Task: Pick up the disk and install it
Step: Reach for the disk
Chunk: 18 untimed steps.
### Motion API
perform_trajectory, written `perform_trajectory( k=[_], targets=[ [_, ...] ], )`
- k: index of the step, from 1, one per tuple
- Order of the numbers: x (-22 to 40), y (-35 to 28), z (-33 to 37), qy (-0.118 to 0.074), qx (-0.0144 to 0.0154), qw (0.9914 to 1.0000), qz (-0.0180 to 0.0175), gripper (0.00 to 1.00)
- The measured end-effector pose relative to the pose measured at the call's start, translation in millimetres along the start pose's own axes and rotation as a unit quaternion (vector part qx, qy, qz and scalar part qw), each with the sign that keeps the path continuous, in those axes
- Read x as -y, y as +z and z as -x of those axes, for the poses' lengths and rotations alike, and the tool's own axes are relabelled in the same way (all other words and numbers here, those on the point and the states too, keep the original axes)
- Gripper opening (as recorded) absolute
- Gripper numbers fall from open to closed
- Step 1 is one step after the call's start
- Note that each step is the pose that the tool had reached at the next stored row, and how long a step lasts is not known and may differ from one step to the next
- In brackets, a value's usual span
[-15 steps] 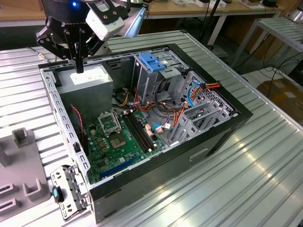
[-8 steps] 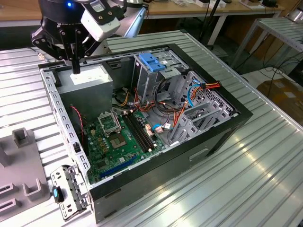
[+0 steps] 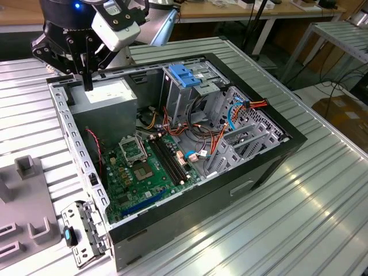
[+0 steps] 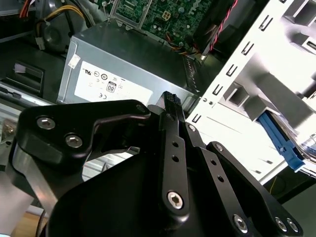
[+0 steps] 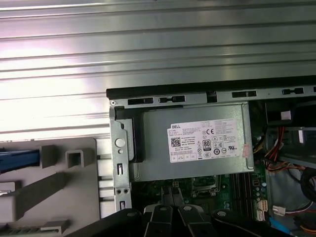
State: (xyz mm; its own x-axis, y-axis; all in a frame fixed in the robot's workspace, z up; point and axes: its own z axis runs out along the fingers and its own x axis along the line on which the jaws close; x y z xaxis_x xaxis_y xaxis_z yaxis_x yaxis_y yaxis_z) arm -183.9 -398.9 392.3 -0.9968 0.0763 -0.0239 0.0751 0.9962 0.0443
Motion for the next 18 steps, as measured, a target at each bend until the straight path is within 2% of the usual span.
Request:
perform_trajectory(
  k=[18],
  targets=[
    [1.1,0.4,-14.4,0.000,-0.0008,1.00000,-0.0001,0.11]
  ],
)
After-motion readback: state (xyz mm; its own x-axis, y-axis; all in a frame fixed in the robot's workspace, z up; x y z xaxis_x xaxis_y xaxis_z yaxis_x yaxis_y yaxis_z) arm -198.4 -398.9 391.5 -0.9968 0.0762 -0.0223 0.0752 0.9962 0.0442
